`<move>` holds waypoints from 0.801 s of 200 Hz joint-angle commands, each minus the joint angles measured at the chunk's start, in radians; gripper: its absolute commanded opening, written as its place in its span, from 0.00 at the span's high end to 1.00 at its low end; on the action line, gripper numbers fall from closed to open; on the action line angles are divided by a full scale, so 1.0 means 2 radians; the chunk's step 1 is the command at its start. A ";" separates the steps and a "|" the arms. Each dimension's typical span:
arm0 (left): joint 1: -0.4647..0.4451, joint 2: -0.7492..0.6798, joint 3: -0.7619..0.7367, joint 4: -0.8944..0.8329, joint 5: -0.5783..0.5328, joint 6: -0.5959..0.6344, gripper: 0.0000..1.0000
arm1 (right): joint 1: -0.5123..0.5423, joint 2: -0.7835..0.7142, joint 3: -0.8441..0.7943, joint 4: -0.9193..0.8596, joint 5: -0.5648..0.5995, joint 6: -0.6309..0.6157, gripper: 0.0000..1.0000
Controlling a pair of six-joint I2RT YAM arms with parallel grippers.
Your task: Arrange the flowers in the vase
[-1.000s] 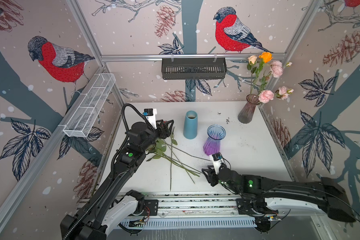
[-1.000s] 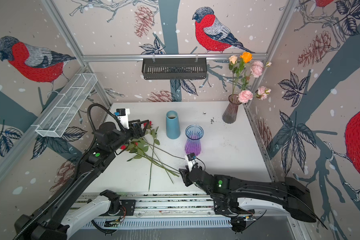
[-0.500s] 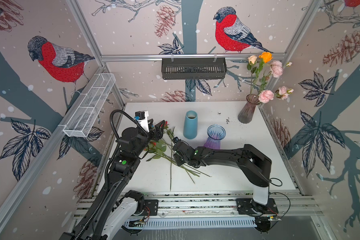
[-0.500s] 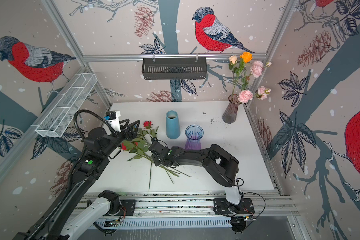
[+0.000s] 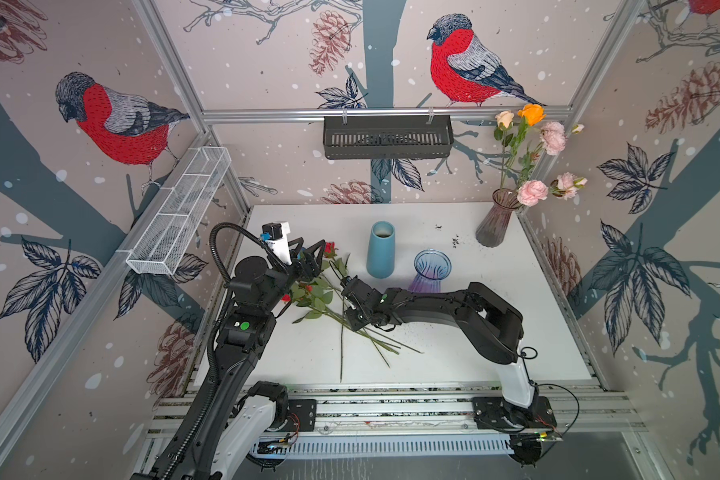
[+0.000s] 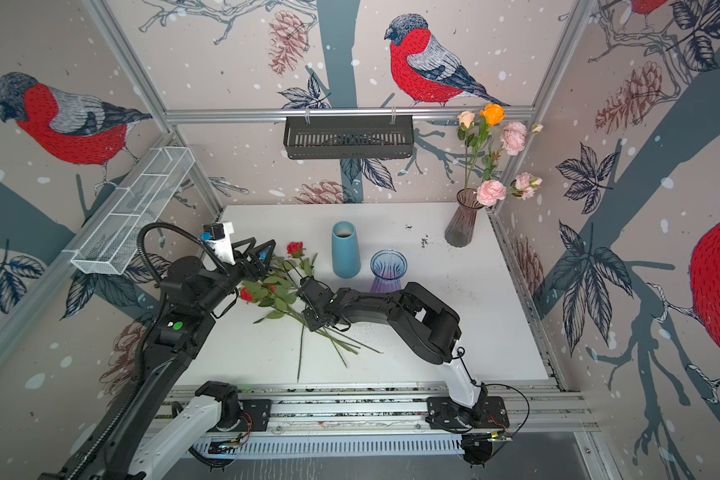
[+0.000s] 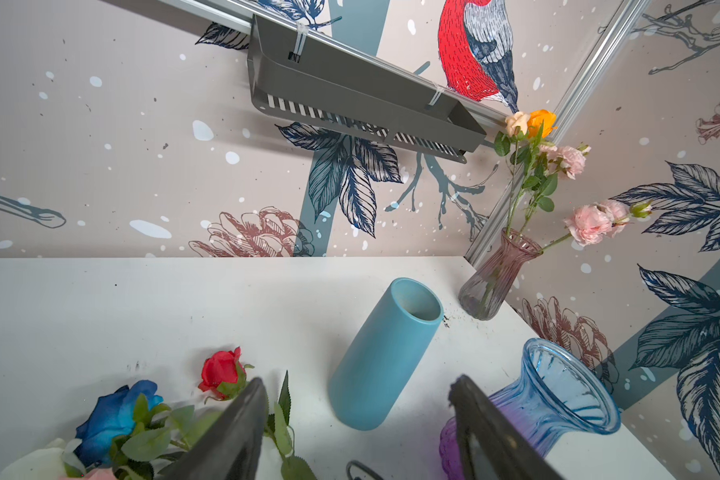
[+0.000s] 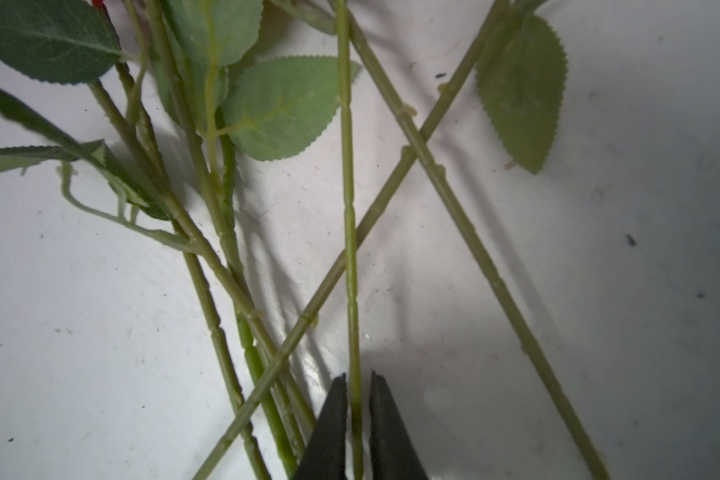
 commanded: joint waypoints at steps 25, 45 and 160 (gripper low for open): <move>0.001 0.005 -0.004 0.028 0.023 -0.003 0.30 | 0.004 -0.075 -0.016 -0.014 0.046 -0.002 0.96; 0.001 0.005 -0.010 0.045 0.045 -0.004 0.30 | 0.004 -0.130 -0.045 -0.014 0.063 0.001 0.97; -0.047 0.060 -0.052 0.400 0.305 -0.273 0.31 | 0.013 -0.551 -0.270 0.103 0.031 -0.061 0.97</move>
